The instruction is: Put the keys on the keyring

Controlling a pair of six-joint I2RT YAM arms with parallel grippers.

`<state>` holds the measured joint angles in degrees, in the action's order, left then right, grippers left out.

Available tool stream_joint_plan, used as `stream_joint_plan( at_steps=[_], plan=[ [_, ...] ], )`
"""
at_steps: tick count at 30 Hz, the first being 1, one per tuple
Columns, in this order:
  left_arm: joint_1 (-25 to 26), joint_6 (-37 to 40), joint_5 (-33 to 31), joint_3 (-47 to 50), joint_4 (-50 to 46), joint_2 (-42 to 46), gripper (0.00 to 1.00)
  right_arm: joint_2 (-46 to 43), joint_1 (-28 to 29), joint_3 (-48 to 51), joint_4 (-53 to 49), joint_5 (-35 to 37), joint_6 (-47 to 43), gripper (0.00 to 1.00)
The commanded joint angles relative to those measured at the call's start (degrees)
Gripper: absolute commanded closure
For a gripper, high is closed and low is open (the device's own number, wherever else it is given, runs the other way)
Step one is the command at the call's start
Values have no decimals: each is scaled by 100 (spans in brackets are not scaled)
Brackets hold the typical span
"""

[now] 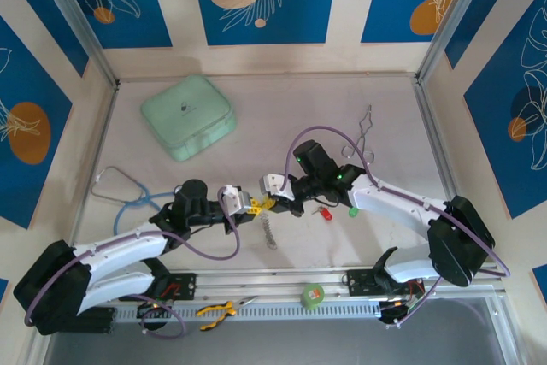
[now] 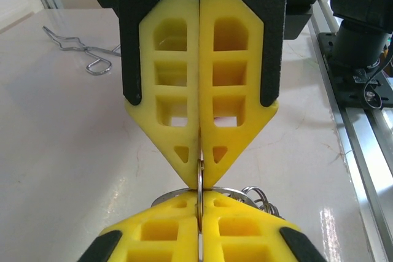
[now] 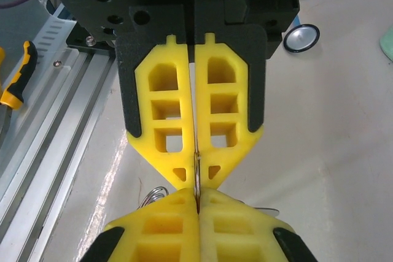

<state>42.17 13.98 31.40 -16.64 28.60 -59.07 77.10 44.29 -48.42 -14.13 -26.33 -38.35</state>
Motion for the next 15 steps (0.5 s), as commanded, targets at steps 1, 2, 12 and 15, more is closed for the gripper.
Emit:
stream_joint_plan(
  at_steps=[1, 2, 12, 15],
  plan=[
    [53, 74, 78, -192, 425, 55, 99, 90, 138, -167, -199, -95, -37, 100],
    [54, 102, 58, -177, 440, 85, 100, 75, 133, -166, -221, -70, -33, 100],
    [50, 263, -10, -172, 125, 245, 100, -826, -371, 561, 360, -164, 777, 73],
    [49, 245, -27, -210, -31, 258, 100, -1116, -592, 755, 788, 669, 2449, 70]
  ],
)
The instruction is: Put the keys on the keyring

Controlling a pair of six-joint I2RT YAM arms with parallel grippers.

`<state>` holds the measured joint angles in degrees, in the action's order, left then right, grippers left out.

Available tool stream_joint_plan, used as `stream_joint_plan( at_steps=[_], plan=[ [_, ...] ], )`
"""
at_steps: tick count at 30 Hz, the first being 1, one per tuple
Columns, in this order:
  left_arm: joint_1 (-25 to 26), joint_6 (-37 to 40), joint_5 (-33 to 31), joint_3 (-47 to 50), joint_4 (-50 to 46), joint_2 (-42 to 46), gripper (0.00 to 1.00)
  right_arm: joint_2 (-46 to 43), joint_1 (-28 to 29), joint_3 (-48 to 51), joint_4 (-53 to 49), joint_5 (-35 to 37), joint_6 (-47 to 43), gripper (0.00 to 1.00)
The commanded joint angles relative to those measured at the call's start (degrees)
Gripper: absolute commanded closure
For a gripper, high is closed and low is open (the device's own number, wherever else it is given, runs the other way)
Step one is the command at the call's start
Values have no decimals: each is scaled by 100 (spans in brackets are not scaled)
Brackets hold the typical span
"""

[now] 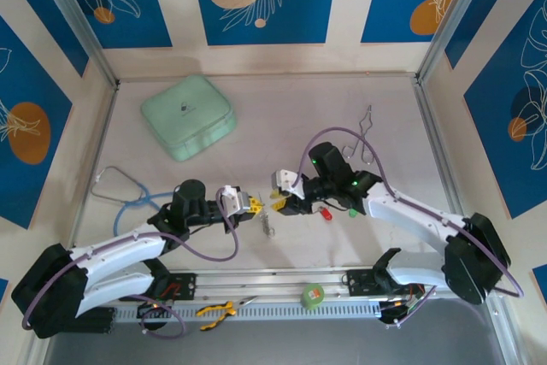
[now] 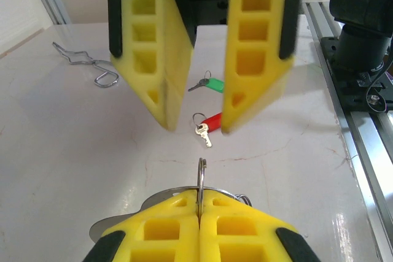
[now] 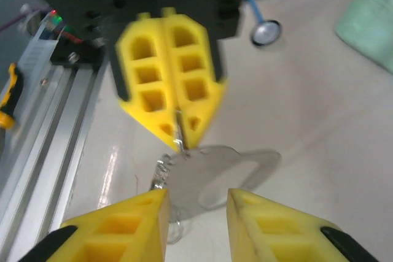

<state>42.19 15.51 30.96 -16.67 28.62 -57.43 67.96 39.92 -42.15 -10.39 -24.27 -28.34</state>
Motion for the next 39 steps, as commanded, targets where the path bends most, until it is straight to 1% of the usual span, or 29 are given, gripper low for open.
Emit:
stream_joint_plan(
  at_steps=[1, 3, 5, 8, 11, 13, 15, 18, 23, 26, 29, 33, 36, 39],
  plan=[
    [44, 88, -13, -221, -104, 108, 100, -266, -216, 128, 383, 739, 1995, 71],
    [47, 42, -125, -211, -174, 144, 100, -379, -256, 149, 293, 1326, 2979, 72],
    [51, 38, -193, -165, -199, 194, 100, -504, -267, 218, 139, 1820, 3887, 69],
    [59, -58, -357, -148, -311, 271, 100, -696, -276, 302, -375, 2325, 5104, 70],
    [60, -490, -654, -241, -489, 258, 100, -793, -289, 258, -1506, 3053, 6379, 69],
    [54, -972, -946, -401, -680, 152, 100, -716, -310, 197, -2339, 3468, 7007, 69],
    [56, -1308, -1102, -622, -1011, 4, 100, -583, -309, 142, -2994, 3880, 7481, 69],
    [58, -1410, -960, -759, -1179, -186, 100, -382, -313, 149, -3482, 4224, 7827, 67],
    [56, -1353, -908, -727, -1113, -141, 100, 22, -606, 92, -3406, 4202, 8284, 63],
    [60, -1271, -912, -641, -984, 23, 100, 327, -630, -105, -3381, 4272, 8698, 57],
    [60, -1240, -867, -518, -756, 111, 100, 673, -615, -302, -3395, 4379, 9067, 55],
    [55, -1217, -795, -453, -634, 118, 100, 1074, -639, -387, -3173, 4585, 8860, 56],
    [64, -1157, -785, -453, -636, 96, 100, 1308, -769, -364, -2897, 4357, 8501, 55],
    [64, -1112, -770, -469, -641, 78, 100, 1502, -809, -451, -2745, 4028, 8243, 53]
  ],
)
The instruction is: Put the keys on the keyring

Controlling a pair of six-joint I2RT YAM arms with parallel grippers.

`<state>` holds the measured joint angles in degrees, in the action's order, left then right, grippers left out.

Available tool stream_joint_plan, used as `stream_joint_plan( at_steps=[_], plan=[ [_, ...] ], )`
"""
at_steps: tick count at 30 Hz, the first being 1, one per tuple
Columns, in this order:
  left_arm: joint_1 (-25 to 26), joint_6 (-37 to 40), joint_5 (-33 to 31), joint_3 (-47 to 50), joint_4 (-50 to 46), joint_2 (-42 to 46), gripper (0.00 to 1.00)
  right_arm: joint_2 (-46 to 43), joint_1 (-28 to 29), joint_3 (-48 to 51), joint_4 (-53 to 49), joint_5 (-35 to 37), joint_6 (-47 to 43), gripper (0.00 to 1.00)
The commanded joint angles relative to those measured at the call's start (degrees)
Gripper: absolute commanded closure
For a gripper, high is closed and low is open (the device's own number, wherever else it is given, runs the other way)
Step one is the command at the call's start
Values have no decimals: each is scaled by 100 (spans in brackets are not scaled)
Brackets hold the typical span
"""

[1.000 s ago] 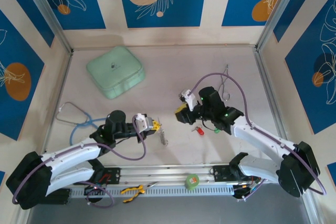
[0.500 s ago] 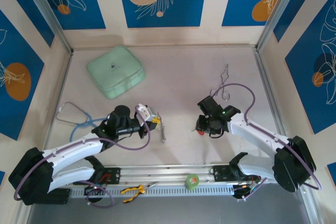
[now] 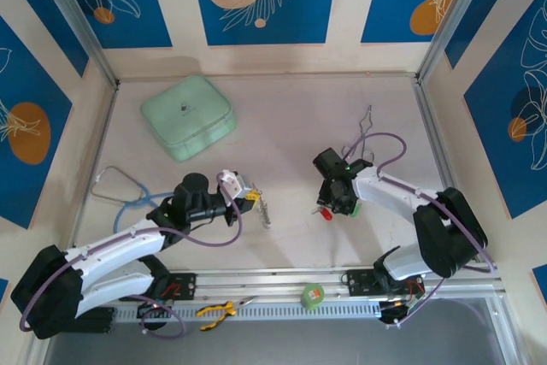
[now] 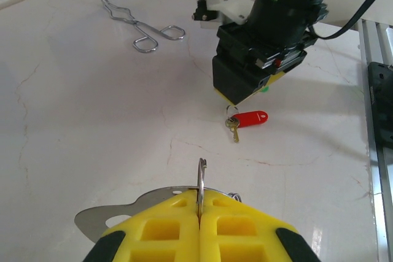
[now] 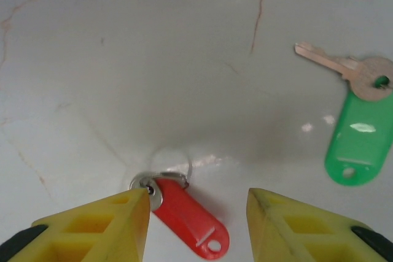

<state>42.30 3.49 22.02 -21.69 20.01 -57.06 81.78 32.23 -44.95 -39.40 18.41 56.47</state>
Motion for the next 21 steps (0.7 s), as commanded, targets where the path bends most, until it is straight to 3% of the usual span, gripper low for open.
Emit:
stream_joint_plan(
  at_steps=[1, 15, 18, 21],
  plan=[
    [55, 91, 127, 37, 216, 45, 100, 189, -33, -196, 192, -336, -302, 52],
    [53, 159, 143, 28, 176, 56, 100, 731, 382, -667, 365, -987, -744, 50],
    [57, 162, 149, 27, 179, 40, 100, 678, 534, -768, 308, -846, -881, 51],
    [51, 163, 153, 24, 158, 47, 100, 686, 554, -843, -64, -181, -748, 54]
  ],
)
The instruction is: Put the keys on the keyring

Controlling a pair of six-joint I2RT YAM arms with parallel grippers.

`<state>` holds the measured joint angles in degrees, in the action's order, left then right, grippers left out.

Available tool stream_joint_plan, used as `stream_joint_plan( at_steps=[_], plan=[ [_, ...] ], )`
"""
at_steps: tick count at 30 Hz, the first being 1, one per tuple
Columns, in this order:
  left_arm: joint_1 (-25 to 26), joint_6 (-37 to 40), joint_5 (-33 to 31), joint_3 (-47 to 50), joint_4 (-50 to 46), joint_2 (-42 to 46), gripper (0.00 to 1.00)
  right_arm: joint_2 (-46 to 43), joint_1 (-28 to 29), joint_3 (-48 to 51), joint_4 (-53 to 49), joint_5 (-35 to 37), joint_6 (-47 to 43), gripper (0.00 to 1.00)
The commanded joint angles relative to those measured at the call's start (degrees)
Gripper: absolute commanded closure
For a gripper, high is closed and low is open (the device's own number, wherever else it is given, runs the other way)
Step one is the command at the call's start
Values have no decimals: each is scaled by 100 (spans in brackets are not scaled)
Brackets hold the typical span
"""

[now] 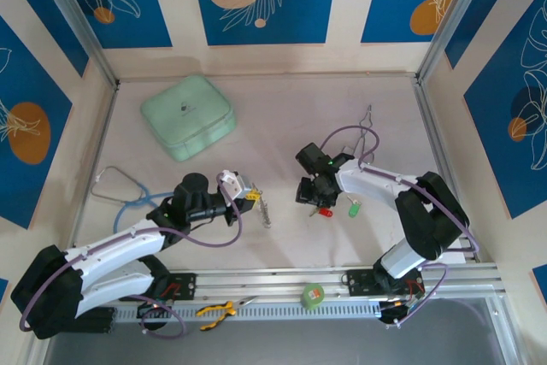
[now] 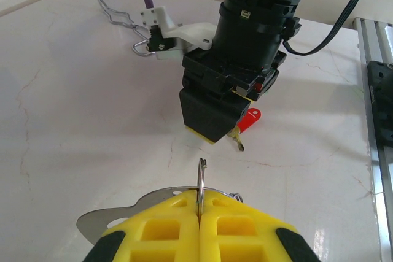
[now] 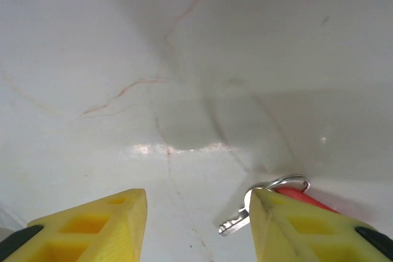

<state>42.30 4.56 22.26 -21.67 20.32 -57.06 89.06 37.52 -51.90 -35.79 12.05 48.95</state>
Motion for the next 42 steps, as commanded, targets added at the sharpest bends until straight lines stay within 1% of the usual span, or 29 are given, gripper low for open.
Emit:
stream_joint_plan(
  at_steps=[1, 4, 7, 11, 14, 16, 20, 24, 28, 31, 35, 38, 42],
  plan=[
    [50, 67, 124, 19, 115, 59, 100, 0, 64, -207, -656, 820, 90, 55],
    [50, 80, 104, 16, 106, 74, 100, 186, 141, -380, -1205, 1404, 295, 57],
    [52, 98, 96, 20, 104, 64, 100, 238, 103, -361, -1414, 1602, 516, 63],
    [51, 102, 98, 10, 78, 67, 100, -23, -118, -144, -1363, 1640, 629, 67],
    [59, 116, 101, 4, 69, 80, 100, -347, -586, 94, -1281, 1467, 590, 68],
    [60, 116, 103, 11, 78, 66, 100, -588, -1033, 306, -1146, 1176, 509, 68],
    [64, 123, 101, 11, 70, 66, 100, -1093, -1742, 705, -873, 772, 286, 65],
    [59, 128, 104, 10, 77, 65, 100, -1557, -2516, 1101, -554, 400, 62, 63],
    [63, 124, 111, 12, 70, 60, 100, -1622, -3246, 1441, -192, -362, -116, 59],
    [62, 124, 111, 11, 51, 63, 100, -1579, -3305, 1551, 111, -862, -251, 57],
    [72, 133, 103, 9, 43, 63, 100, -1352, -3192, 1497, 282, -1275, -395, 55],
    [68, 133, 101, 3, 24, 60, 100, -1223, -2969, 1436, 365, -1580, -421, 55],
    [78, 132, 83, 9, 16, 61, 100, -1171, -2458, 1256, 426, -2006, -473, 55]
  ],
)
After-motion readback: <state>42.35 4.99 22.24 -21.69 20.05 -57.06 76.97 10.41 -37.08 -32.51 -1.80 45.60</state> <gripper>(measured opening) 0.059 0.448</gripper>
